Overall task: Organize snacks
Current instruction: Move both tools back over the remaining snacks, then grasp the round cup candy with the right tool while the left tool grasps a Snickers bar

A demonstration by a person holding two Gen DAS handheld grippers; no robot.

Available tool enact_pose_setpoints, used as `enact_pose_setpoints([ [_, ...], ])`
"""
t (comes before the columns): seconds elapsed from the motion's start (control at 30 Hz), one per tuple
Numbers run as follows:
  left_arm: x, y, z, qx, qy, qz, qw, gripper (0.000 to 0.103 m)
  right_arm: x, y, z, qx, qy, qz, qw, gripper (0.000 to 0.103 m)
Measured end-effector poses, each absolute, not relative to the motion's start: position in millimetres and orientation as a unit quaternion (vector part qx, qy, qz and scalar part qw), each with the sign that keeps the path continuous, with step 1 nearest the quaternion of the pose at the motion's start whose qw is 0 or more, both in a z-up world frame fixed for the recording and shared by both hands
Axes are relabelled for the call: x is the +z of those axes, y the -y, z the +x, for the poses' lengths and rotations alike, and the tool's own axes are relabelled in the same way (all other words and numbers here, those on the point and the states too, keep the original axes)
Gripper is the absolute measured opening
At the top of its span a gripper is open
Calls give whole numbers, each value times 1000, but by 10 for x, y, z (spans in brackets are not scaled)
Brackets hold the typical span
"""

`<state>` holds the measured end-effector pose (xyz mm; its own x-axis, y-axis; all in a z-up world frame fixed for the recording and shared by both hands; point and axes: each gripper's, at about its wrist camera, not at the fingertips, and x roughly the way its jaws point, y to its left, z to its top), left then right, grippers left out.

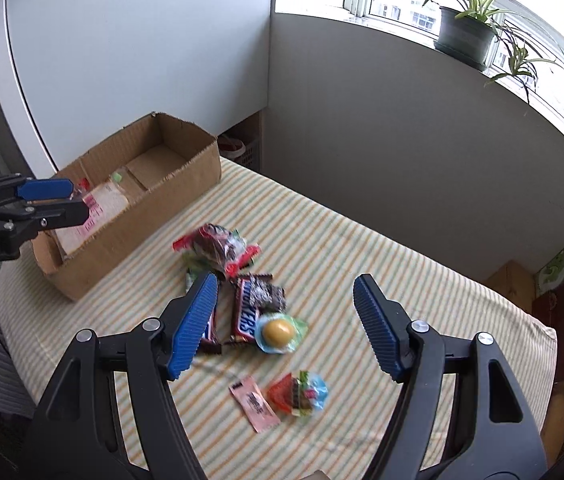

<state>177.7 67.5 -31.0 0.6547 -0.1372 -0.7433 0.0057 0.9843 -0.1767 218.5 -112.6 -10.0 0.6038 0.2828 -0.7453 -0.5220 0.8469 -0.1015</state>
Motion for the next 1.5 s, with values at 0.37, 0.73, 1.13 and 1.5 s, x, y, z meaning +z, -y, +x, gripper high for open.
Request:
enact_pose_setpoints([
  [0.37,-548,-141,1781,-67,-447,-65,890,62,-554,1541,2123,197,-454,-124,860,73],
  [0.73,-813,48,2012,-70,-491,-82,864,62,-834,1631,2275,199,-504,-73,837,73],
  [1.13,-1082,182,2289,-59,-526,-80,844,60,-1007,1577,2393,209,-533,-41,819,62],
  [1.5,-1134,279,2370,-64,-535,-70,840,49,-1082,1274,2436,197,-529,-104,818,44],
])
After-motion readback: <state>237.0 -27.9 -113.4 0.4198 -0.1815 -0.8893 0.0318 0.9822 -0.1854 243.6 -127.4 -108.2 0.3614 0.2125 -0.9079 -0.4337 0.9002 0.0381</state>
